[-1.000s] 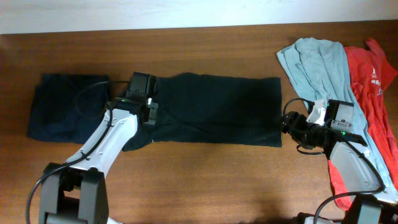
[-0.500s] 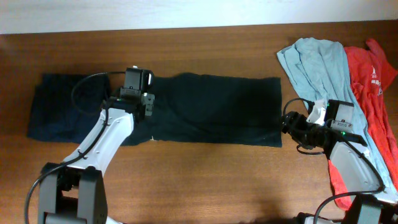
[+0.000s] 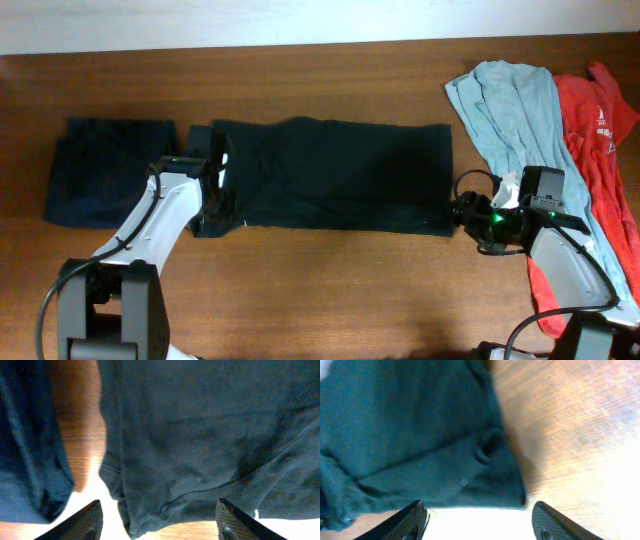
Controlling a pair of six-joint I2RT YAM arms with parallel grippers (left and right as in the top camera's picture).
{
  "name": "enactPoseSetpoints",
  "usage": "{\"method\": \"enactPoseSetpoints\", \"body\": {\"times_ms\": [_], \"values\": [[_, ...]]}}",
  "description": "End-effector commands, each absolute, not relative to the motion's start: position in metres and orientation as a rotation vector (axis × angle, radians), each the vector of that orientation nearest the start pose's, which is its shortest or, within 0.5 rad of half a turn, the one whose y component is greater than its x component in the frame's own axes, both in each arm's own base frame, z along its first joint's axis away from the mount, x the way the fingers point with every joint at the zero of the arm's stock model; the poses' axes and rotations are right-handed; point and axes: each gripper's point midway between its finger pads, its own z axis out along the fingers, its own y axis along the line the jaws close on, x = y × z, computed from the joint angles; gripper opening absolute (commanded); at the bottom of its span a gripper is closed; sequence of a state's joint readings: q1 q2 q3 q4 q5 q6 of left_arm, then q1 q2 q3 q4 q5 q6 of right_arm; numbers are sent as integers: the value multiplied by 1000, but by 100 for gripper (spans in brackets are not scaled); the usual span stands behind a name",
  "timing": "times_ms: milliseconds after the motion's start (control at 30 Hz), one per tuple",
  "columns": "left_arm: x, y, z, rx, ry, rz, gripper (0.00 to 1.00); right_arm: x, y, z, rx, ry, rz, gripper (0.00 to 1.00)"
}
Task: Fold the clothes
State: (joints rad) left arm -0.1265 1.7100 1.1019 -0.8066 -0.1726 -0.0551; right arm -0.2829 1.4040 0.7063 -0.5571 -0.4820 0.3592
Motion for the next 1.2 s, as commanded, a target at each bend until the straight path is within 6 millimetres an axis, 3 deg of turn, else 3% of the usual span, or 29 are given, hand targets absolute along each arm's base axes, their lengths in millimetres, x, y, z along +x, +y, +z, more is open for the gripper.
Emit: {"method": "enactPoseSetpoints", "body": {"times_ms": [0, 100, 200, 267, 333, 467, 667, 767, 833, 967, 1033, 1100, 1167], "values": [[307, -8, 20, -1, 3036, 208, 64, 276, -14, 41, 804, 2707, 561, 73], [302, -5, 12, -9, 3041, 209, 46, 268, -18, 37, 830, 2741, 515, 73], [302, -4, 7, -11, 3027, 221, 38, 268, -18, 37, 830, 2740, 516, 73], [302, -3, 5, -12, 3022, 223, 25, 268, -18, 37, 831, 2740, 516, 73], [302, -1, 6, -13, 3018, 247, 1, 267, -19, 37, 832, 2741, 509, 73], [301, 17, 15, -59, 3001, 404, 1, 264, -32, 32, 853, 2751, 389, 73], [309, 31, 34, -199, 2933, 399, 1, 255, -30, 24, 965, 2782, 397, 69], [310, 33, 35, -212, 2926, 391, 1, 258, -20, 17, 979, 2793, 494, 65], [310, 32, 34, -211, 2926, 387, 1, 266, -5, 7, 970, 2800, 645, 47], [311, 32, 35, -211, 2922, 386, 1, 268, 5, -13, 969, 2832, 752, 47], [311, 32, 35, -211, 2923, 386, 1, 277, 20, -13, 864, 2803, 918, 47], [311, 32, 35, -211, 2923, 386, 1, 278, 24, -15, 866, 2799, 960, 47], [311, 32, 35, -211, 2923, 386, 1, 276, 24, -16, 872, 2806, 956, 40]]}}
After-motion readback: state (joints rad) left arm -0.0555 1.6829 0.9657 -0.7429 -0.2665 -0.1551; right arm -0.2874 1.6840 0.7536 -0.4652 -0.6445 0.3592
